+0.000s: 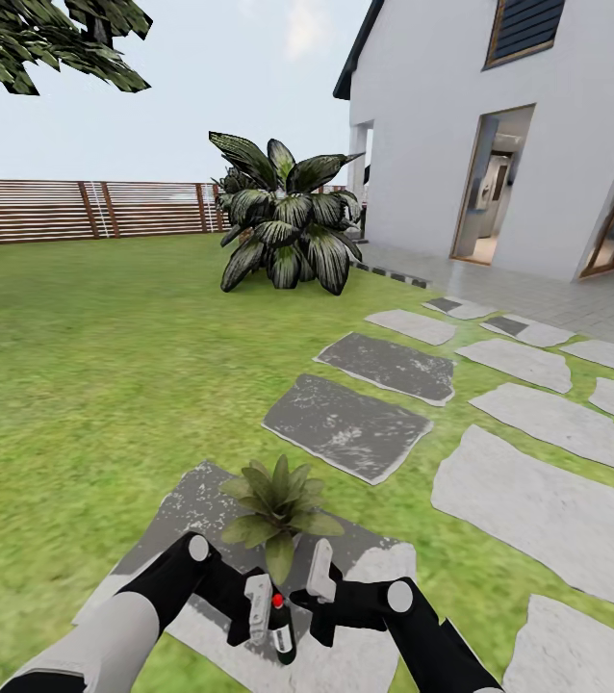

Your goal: Pick up the pesticide atomizer in the garden and spray insectifuge to fully cover both potted plants in the garden.

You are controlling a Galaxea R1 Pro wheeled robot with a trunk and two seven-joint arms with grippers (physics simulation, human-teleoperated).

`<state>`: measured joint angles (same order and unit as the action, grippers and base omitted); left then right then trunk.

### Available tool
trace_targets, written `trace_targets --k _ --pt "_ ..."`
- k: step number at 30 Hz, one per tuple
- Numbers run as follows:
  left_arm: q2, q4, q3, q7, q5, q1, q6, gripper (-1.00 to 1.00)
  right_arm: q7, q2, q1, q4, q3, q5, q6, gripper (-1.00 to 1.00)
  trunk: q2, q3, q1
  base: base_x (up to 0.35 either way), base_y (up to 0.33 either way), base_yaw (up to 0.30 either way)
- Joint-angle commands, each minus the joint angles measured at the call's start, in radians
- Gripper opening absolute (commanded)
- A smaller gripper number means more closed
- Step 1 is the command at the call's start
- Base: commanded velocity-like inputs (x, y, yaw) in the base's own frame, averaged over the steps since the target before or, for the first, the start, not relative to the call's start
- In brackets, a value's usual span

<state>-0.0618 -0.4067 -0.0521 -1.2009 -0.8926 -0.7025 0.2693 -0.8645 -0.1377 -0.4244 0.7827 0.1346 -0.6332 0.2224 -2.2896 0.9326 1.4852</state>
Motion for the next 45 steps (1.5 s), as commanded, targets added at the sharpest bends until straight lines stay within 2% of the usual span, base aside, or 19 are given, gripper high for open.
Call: trace_targets --k 1,23,24,26,30,38,39,45 --pt "-0.001 -0.002 0.000 -0.002 -0.005 0.000 0.005 -1.00 -0.001 0.000 0.000 0.001 -0.001 -0.010 0.006 -1.00 0.000 0.001 0.000 0.000 0.000 0.000" --pt "-0.012 -0.003 0.003 -0.001 -0.003 -0.002 0.005 -1.00 -0.001 0.000 0.000 0.004 -0.001 -0.010 0.006 -1.00 0.000 0.001 0.000 0.000 0.000 0.000" --pt "0.048 -0.001 0.002 -0.001 -0.004 0.005 0.005 -1.00 -0.002 0.000 0.000 0.004 -0.001 -0.010 0.006 -1.00 0.000 0.001 0.000 0.000 0.000 0.000" --pt "0.081 0.000 0.002 -0.002 -0.004 0.009 0.005 -1.00 -0.002 0.000 0.000 0.003 -0.001 -0.010 0.006 -1.00 0.000 0.001 0.000 0.000 0.000 0.000" --pt "0.123 0.000 0.004 0.000 -0.004 0.013 0.007 -1.00 -0.002 0.000 0.000 0.001 -0.001 -0.010 0.006 -1.00 0.000 0.001 0.000 0.000 0.000 0.000" --pt "0.172 0.013 0.005 0.006 -0.005 0.014 0.034 -1.00 -0.002 0.001 0.000 0.000 -0.001 -0.010 0.006 -1.00 0.000 0.001 0.000 0.000 0.000 0.000" --pt "0.250 0.045 0.013 0.138 -0.001 0.017 0.037 -1.00 0.392 0.110 0.003 -0.212 -0.006 -0.006 0.014 1.00 0.000 0.001 0.000 0.000 0.000 0.000" --pt "0.249 0.046 0.013 0.138 -0.002 0.017 0.037 -1.00 0.392 0.109 0.003 -0.208 -0.004 -0.006 0.014 1.00 0.000 0.001 0.000 0.000 0.000 0.000"
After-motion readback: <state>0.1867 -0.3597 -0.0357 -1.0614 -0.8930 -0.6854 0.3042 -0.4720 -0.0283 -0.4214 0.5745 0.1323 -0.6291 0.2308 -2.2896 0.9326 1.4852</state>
